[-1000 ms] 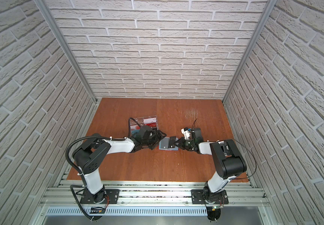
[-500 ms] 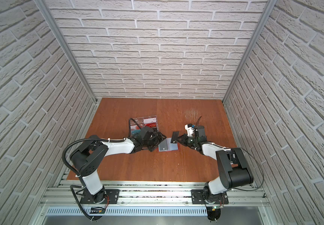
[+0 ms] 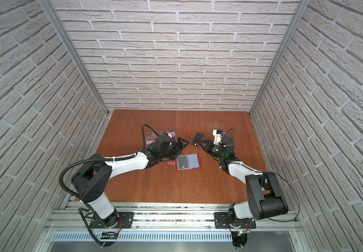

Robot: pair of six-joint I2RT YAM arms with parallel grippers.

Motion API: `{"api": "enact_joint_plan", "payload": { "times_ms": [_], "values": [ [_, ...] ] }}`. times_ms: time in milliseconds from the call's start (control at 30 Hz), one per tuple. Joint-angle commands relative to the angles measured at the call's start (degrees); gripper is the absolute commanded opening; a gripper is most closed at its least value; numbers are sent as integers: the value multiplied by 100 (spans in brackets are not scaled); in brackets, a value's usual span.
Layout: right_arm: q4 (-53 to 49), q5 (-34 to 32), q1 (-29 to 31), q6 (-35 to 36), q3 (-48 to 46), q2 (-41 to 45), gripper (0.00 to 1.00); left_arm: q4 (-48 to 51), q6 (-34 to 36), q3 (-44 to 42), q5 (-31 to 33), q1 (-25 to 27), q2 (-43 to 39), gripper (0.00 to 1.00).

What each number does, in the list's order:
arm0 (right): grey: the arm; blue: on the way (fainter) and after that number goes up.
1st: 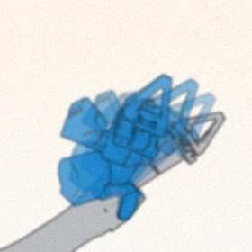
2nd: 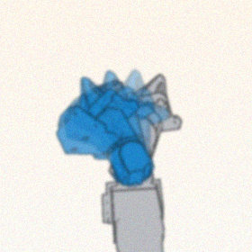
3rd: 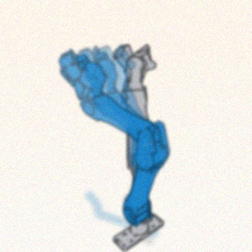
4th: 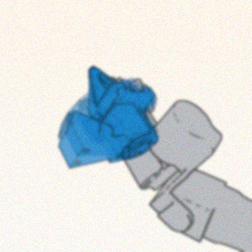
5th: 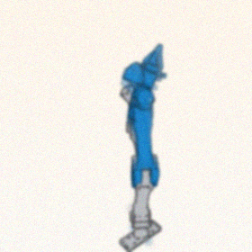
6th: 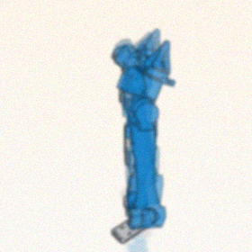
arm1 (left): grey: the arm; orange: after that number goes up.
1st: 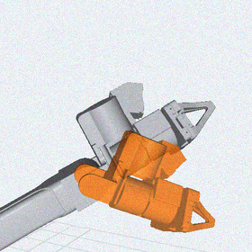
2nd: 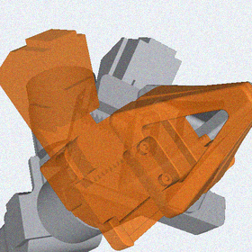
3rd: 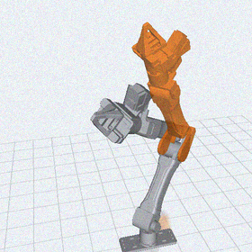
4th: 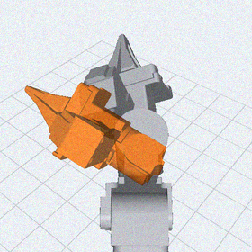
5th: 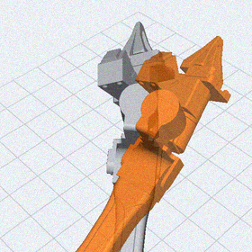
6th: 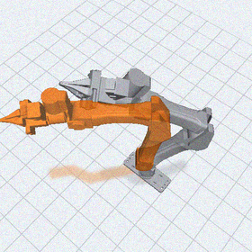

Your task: Take the credit cards out of the card holder

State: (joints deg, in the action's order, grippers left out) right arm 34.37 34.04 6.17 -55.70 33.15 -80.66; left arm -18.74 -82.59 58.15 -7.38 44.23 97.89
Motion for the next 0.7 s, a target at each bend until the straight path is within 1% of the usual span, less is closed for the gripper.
{"api": "enact_joint_plan", "payload": {
  "times_ms": [0, 167, 300, 433, 567, 667],
  "values": [
    [888, -289, 91, -383, -63, 236, 6, -930, -141, 280, 201, -49, 52, 91],
    [1197, -415, 256, -685, 79, 127, 6, -1550, -402, 654, 50, -142, 459, 86],
    [1416, -485, 396, -819, 163, -20, 6, -1572, -399, 952, -26, -151, 668, 80],
    [1390, -539, 472, -787, 208, -10, 6, -1547, -361, 996, -1, -170, 672, 76],
    [1459, -530, 481, -817, 206, -76, 6, -1672, -321, 960, -19, -170, 703, 66],
    [1689, -521, 481, -940, 180, -223, 6, -1702, -294, 965, -25, -155, 735, 60]
  ]
}}
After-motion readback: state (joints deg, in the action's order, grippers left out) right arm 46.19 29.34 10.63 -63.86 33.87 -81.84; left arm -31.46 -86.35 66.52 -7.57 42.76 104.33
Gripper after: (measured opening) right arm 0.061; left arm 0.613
